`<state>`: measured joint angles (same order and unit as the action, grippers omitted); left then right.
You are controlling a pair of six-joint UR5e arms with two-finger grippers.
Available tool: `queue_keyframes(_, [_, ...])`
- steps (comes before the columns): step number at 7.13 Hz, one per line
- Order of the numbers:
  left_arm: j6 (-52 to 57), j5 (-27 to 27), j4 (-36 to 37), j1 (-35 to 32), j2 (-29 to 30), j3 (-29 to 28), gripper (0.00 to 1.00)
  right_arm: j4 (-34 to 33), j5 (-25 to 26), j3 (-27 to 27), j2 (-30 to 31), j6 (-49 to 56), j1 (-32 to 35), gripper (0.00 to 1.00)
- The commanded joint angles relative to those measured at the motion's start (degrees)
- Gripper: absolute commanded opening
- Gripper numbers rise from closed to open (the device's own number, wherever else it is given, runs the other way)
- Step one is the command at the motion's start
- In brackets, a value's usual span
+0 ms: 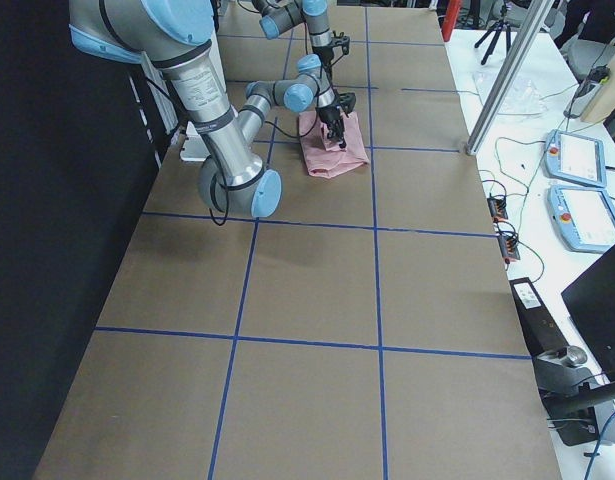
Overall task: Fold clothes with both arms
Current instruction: 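Lift the near edge with both grippers and fold it toward the far edge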
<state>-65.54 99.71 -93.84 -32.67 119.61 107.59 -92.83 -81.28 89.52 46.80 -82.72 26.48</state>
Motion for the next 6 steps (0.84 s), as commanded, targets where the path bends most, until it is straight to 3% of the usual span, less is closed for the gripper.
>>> queue_keyframes(1, [9.24,1.71,-13.07,-7.55,1.5,-15.6,1.0,10.35,-7.43,-18.62,-7.76,9.29,7.84,1.0])
queue_keyframes(3, [15.96,6.09,-13.83,-10.31,1.42,-15.75,1.0,10.39,-13.62,-18.41,-8.04,14.6,10.86,1.0])
queue_keyframes(6, [16.06,6.2,-13.65,-10.31,0.98,-13.3,1.0,9.78,-16.0,-14.73,-7.34,14.6,10.87,1.0])
